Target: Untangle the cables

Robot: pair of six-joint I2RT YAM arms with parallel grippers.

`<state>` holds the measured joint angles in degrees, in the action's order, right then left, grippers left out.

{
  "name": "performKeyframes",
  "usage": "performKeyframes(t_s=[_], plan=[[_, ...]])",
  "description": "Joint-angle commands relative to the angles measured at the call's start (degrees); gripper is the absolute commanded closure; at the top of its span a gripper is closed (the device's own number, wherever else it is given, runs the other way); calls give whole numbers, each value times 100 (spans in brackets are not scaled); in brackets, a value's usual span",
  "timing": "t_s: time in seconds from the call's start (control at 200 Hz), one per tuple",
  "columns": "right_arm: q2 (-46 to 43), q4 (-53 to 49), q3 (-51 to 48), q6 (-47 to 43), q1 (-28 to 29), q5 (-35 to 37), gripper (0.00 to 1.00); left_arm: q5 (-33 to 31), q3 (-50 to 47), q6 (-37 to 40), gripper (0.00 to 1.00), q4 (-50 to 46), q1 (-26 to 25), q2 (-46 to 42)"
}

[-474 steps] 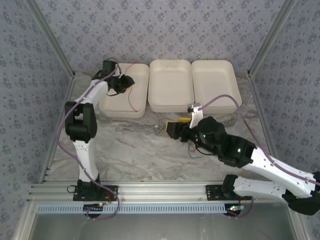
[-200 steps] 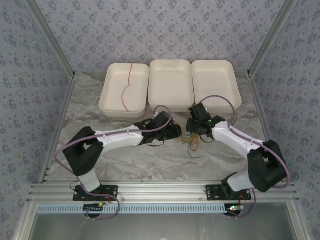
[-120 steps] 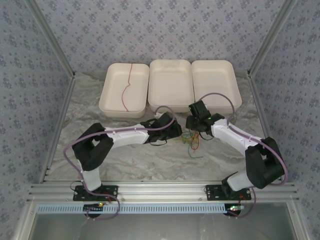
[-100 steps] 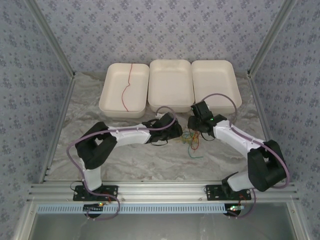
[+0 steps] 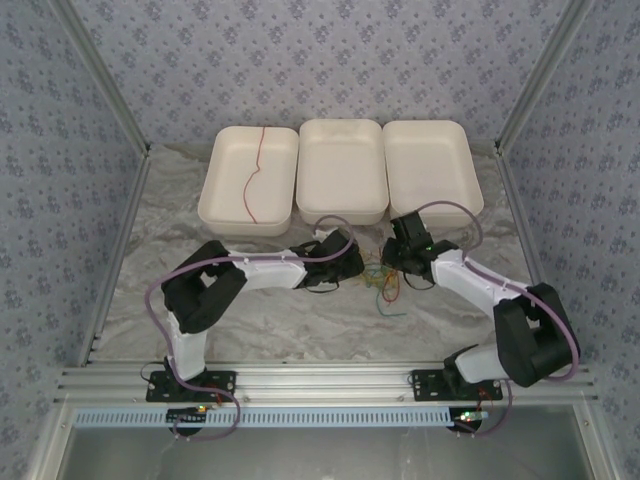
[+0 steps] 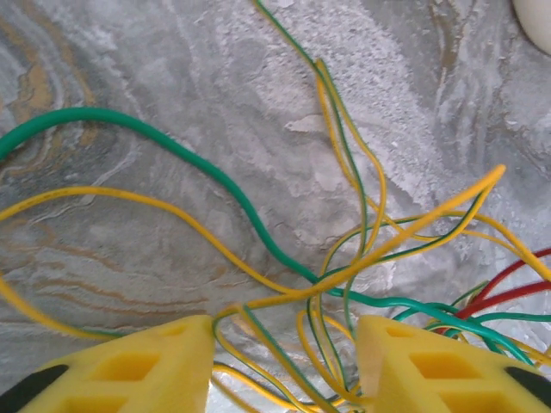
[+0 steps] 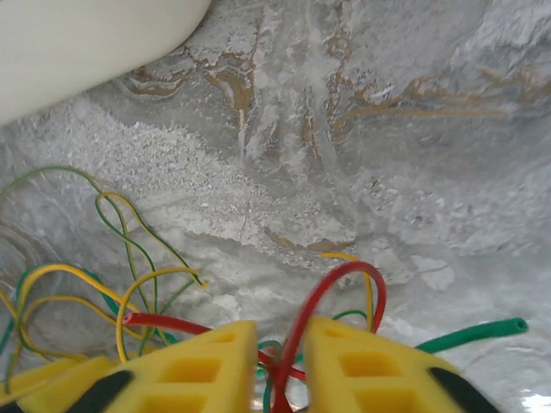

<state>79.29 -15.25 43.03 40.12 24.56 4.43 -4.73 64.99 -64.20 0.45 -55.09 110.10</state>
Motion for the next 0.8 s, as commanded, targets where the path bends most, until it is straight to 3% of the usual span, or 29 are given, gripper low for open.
performKeyframes(t_s=[0.0, 0.095, 0.255, 0.515, 0.665, 0.794], plan=[[-61, 195, -66, 155, -23, -78, 97, -189, -46, -57, 71, 192, 29, 147], [-515, 78, -101, 152, 39, 192, 100, -347, -409, -127, 100, 423, 172, -30], [-1361, -450, 93, -212, 40, 509, 100, -590, -1808, -251, 100, 1476, 565, -1192], [-1914, -847, 480, -568, -145, 619, 100, -927, -2334, 310, 100, 120, 1225, -3350], [-2061, -867, 548, -566, -280, 612, 100, -678, -2616, 473, 100, -348, 1809, -4144], [-2085, -933, 584, -588, -298, 654, 100, -551, -2761, 583, 100, -609, 2016, -4489]])
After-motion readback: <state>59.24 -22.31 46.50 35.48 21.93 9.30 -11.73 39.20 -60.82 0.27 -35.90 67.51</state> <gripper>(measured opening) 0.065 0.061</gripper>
